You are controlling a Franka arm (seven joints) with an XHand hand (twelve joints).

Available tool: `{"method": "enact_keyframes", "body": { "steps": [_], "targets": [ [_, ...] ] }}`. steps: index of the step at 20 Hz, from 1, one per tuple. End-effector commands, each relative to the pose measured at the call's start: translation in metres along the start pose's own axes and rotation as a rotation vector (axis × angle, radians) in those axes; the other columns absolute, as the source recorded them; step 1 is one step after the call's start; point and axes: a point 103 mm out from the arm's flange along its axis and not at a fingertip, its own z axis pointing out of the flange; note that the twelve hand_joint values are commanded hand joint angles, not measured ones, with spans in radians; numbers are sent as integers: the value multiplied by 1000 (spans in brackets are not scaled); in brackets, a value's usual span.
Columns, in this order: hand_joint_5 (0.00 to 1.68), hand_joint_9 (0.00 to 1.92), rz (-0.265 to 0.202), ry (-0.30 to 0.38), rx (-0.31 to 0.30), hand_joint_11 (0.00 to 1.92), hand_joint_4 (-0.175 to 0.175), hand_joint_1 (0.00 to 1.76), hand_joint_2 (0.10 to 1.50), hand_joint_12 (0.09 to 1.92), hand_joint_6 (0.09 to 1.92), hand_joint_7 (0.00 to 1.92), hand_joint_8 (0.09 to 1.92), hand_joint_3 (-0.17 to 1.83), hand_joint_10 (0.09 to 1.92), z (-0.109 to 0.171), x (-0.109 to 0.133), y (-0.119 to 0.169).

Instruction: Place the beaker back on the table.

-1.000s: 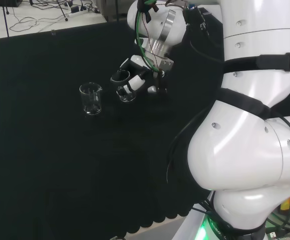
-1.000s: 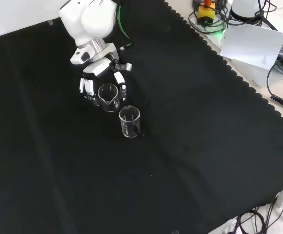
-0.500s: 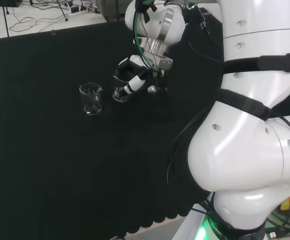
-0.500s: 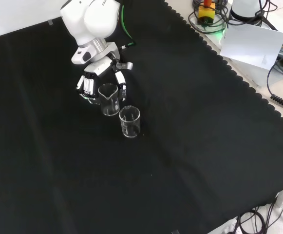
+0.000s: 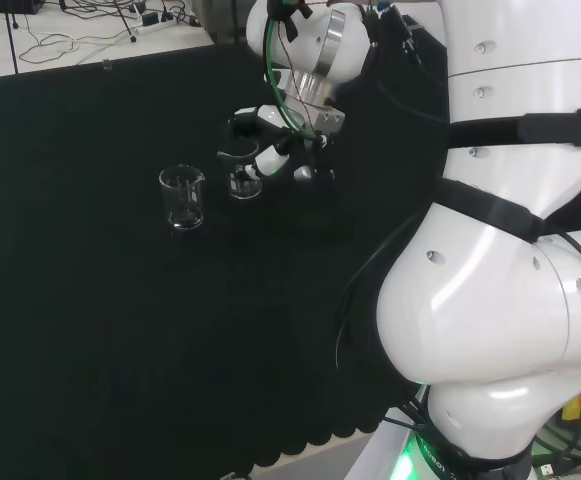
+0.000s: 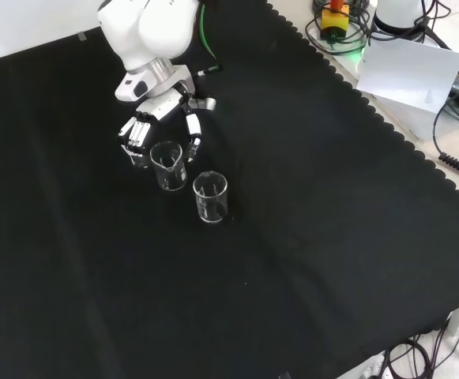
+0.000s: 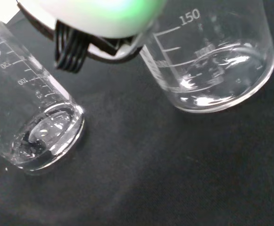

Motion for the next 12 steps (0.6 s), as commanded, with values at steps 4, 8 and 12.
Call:
{"method": "enact_keyframes", "body": {
  "steps": [4,8,12],
  "targets": [
    [398,436,-22,-34,7,51,-44,953,529,1416,643,401,733,629,664,-7,20,-1],
    [380,375,-30,-53,-10,6,-45,932,528,1417,566,325,720,611,674,-25,34,-6],
    [369,340,-27,-82,-28,0,-47,914,534,1391,486,273,705,587,683,-52,48,-18]
  ]
}}
